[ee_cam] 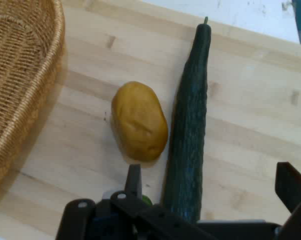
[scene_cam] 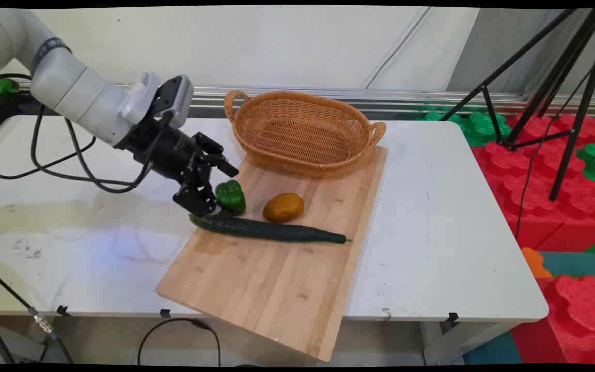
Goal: Pick up the cucumber from the cutting board
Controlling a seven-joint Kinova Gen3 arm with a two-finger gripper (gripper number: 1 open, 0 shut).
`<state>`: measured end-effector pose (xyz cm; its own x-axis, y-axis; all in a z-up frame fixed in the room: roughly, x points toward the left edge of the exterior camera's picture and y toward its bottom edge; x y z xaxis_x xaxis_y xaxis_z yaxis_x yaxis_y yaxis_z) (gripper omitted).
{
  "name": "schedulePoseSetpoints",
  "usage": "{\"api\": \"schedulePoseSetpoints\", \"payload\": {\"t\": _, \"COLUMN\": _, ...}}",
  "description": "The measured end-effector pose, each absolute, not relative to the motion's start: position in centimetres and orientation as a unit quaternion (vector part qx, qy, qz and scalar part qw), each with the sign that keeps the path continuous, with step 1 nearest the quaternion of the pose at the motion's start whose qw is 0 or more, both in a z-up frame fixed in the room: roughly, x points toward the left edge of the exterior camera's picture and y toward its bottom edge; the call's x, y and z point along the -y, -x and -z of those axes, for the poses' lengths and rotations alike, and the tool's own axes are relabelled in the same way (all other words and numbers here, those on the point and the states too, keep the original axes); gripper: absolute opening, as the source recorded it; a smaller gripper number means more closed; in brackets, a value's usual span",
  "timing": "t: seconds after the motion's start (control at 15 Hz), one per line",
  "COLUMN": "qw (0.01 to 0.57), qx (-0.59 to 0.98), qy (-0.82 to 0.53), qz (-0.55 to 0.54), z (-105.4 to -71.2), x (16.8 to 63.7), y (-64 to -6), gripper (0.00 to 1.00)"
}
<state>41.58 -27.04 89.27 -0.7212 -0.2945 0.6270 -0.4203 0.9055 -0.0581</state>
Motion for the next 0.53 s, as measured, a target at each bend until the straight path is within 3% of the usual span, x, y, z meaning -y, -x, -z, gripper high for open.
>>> {"api": "schedulePoseSetpoints", "payload": {"t": 0.53, "qw": 0.296, "qx": 0.937, "qy": -0.161, "qz": -0.097, "z": -85.2, "x": 27.0, "y": -40.0, "gripper": 1.0}}
